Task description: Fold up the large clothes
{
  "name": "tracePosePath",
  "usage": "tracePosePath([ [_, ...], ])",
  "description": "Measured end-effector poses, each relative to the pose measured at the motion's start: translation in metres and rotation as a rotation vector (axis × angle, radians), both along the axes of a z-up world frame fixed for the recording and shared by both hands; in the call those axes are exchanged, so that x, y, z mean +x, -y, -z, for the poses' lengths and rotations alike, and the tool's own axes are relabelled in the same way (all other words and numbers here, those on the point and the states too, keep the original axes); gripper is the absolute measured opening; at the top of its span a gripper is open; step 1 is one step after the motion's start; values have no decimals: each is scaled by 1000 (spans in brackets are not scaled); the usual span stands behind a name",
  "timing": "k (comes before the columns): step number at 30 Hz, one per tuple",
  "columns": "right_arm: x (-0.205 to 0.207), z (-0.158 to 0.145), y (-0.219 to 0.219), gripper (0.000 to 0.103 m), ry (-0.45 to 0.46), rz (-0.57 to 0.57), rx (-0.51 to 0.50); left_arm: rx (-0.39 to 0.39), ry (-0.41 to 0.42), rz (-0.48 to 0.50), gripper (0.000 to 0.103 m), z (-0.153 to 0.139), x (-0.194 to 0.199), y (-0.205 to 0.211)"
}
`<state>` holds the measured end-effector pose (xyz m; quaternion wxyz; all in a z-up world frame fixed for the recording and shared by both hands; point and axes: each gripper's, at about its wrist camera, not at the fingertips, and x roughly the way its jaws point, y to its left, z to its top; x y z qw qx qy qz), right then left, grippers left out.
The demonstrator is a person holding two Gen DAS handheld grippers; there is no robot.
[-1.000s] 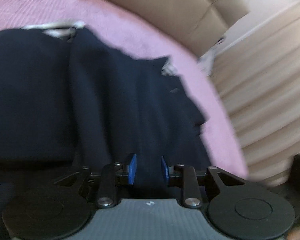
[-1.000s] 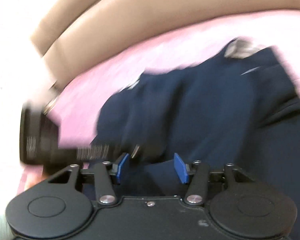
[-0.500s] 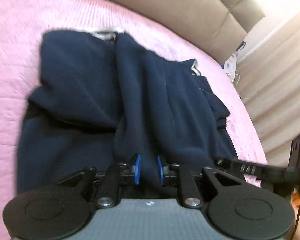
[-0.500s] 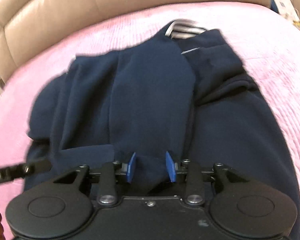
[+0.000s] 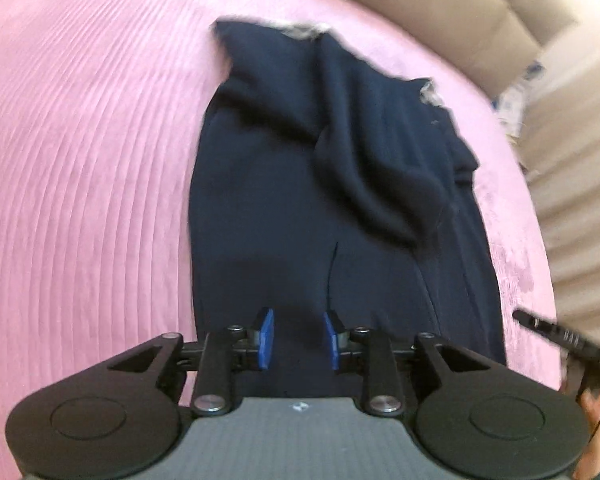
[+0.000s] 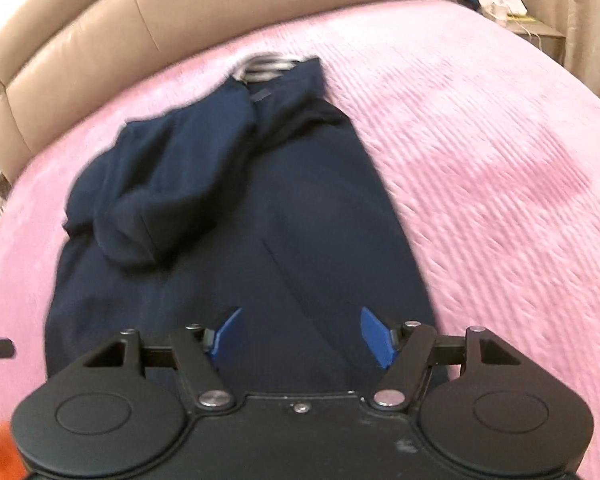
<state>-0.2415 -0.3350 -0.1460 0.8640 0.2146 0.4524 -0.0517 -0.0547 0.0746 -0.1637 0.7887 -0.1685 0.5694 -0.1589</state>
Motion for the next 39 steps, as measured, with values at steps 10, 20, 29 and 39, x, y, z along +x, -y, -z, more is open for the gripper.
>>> tracePosePath([
  [10,-39,34,35,80,-129,67,58,126,-111,-26,38,33,-29,15],
  [20,-47,51,35,81,-133,34,97,-14,-294,0,44,90,-57,4],
  [29,-65,75,37,82,-199,40,128,-54,-331,-33,45,90,-70,-3],
  [39,-69,48,13,14,-70,0,131,-121,-292,-10,2,95,-77,13],
])
